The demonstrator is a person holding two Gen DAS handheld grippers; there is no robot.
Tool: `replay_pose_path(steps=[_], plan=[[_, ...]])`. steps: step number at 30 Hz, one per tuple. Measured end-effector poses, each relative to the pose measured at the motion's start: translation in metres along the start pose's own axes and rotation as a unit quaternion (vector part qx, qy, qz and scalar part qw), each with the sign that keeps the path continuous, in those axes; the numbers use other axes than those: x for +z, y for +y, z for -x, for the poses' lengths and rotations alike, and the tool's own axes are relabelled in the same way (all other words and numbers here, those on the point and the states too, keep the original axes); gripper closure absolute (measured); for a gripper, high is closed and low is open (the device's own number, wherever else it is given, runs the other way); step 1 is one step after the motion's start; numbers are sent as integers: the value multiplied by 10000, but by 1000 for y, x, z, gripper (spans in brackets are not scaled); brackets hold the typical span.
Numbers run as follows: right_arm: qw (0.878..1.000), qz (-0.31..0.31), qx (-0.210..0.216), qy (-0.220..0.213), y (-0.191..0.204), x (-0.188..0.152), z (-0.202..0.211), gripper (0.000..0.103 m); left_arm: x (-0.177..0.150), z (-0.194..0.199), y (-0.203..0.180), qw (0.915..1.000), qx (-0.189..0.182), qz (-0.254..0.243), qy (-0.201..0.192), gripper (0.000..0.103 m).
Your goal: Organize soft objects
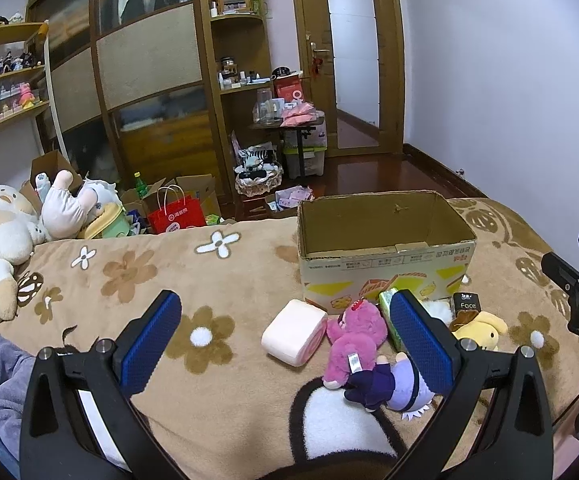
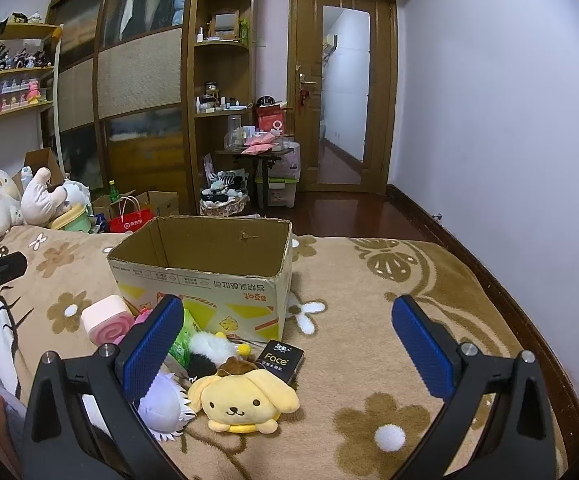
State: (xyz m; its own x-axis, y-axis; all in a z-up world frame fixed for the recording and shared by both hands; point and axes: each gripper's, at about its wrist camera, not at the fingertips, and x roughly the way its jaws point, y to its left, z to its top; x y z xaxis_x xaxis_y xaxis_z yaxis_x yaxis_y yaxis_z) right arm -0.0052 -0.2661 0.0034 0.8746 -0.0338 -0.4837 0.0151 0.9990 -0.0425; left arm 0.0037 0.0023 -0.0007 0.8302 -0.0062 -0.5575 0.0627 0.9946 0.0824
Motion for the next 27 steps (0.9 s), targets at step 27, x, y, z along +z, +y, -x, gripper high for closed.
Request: replay_pose_path(steps=[27], plan=[[10000,-3,-6,-20,5,-5,-4,0,0,2,-2,10000,1,-36,-10,0]])
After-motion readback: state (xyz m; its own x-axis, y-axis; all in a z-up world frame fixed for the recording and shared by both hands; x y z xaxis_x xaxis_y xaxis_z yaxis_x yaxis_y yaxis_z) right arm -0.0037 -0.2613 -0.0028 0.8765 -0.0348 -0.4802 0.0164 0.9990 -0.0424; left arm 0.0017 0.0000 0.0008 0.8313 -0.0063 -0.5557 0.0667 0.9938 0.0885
